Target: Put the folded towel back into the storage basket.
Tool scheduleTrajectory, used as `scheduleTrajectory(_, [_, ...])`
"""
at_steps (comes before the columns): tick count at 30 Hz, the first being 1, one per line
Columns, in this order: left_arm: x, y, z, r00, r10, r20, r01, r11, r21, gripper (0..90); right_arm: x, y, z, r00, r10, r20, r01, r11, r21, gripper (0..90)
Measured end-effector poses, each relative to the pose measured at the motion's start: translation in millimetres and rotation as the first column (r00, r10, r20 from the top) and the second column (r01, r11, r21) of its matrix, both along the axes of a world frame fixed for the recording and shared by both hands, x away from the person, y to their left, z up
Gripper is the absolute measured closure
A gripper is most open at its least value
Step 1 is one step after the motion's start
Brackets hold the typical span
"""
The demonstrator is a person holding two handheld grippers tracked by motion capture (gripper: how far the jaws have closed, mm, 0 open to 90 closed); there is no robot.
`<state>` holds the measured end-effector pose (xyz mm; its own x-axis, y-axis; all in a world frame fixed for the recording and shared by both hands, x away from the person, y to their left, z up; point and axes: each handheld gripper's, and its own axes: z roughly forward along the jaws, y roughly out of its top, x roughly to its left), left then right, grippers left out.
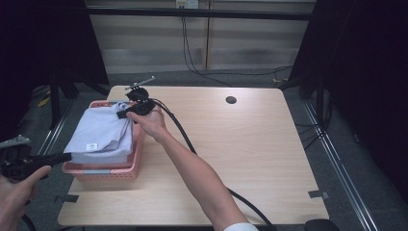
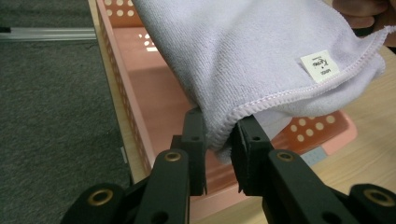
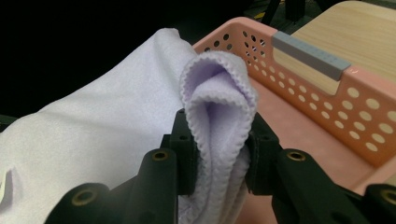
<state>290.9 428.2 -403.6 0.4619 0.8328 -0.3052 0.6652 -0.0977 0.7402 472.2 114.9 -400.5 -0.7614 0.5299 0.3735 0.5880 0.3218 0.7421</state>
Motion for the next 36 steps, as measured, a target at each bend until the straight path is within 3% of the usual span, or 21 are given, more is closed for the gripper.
scheduleTrajectory(6, [2.0,-6.3,-5.2,0.9999,-0.002,-0.016,0.002,0.9999,0.017,75.9,2.5,-0.5,-9.6,1.0000,-0.004,0.000,0.004,1.000,-0.009,69.0])
scheduleTrajectory(12, [5.2,-13.4,-7.5,0.9994,0.015,-0.031,-0.013,0.9972,0.073,76.1,1.7,2.8,-20.4,0.9995,-0.031,-0.005,0.031,0.999,-0.015,69.1])
scheduleTrajectory(15, [8.2,-12.0,-8.1,0.9991,0.025,-0.035,-0.023,0.9971,0.073,76.1,2.4,1.7,-24.1,0.9995,-0.032,-0.003,0.032,0.999,-0.013,68.5])
scheduleTrajectory(18, [9.5,-11.5,-10.7,0.9982,0.046,-0.040,-0.042,0.9957,0.083,70.9,3.7,1.3,-29.0,0.9995,-0.029,-0.012,0.029,0.999,-0.018,59.3])
scheduleTrajectory(20, [7.4,-10.4,-10.8,0.9972,0.064,-0.039,-0.061,0.9958,0.069,57.0,4.5,0.0,-31.9,0.9991,-0.041,-0.013,0.040,0.999,-0.026,45.9])
scheduleTrajectory(23, [3.7,-10.2,-8.4,0.9979,0.055,-0.033,-0.053,0.9974,0.049,52.3,7.0,-5.0,-32.1,0.9987,-0.050,-0.006,0.050,0.999,-0.012,39.7])
scheduleTrajectory(33, [1.1,-36.1,0.9,0.9998,-0.019,0.007,0.018,0.9995,0.025,54.3,4.8,-18.0,-17.9,0.9997,0.006,0.024,-0.006,1.000,0.013,37.6])
scheduleTrajectory(36, [-1.4,-43.2,2.6,0.9999,-0.004,0.015,0.004,0.9999,0.014,56.5,2.0,-28.3,-13.7,0.9990,0.020,0.041,-0.021,0.999,0.026,37.4])
